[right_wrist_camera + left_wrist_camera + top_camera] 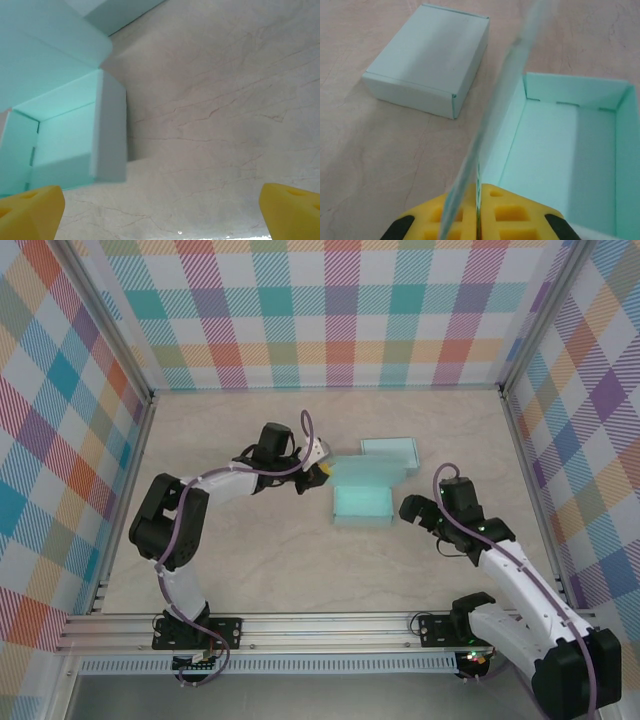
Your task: Fold the paper box
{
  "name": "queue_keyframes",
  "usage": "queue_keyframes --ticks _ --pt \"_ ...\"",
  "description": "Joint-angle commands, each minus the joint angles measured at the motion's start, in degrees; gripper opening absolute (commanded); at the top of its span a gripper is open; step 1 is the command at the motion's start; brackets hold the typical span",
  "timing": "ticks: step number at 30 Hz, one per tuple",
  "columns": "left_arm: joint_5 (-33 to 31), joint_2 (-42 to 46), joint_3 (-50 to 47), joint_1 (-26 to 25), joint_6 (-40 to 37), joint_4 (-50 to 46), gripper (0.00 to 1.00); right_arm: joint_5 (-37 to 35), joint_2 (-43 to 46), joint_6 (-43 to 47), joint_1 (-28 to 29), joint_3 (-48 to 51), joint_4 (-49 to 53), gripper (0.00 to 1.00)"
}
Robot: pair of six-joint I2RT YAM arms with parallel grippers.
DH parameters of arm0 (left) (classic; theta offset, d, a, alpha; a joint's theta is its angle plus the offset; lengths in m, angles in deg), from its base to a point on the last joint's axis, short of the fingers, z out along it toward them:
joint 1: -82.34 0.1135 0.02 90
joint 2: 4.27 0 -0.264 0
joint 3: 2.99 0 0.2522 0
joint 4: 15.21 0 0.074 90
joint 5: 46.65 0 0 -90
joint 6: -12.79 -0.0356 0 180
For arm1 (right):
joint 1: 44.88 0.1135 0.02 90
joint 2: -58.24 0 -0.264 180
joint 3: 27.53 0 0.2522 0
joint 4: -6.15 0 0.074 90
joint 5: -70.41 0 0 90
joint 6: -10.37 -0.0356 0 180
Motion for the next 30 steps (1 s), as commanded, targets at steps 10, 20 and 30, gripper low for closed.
queue_keyframes --ticks 10,20,30 --pt "-2.9 10.2 -7.9 -0.4 -2.8 -0.1 0.09 3.8 2.5 4.3 -0.5 -6.5 -3.2 1.00" --pt "4.2 13.1 -4.9 3.1 -11.7 -16.4 0.10 9.2 -7.2 17.0 -0.6 -8.5 -11.0 1.00" --pt "5.1 10.0 2.3 5.5 -17.9 -28.5 0.10 18.3 -18.8 25.0 -1.3 -6.1 -34.2 0.97"
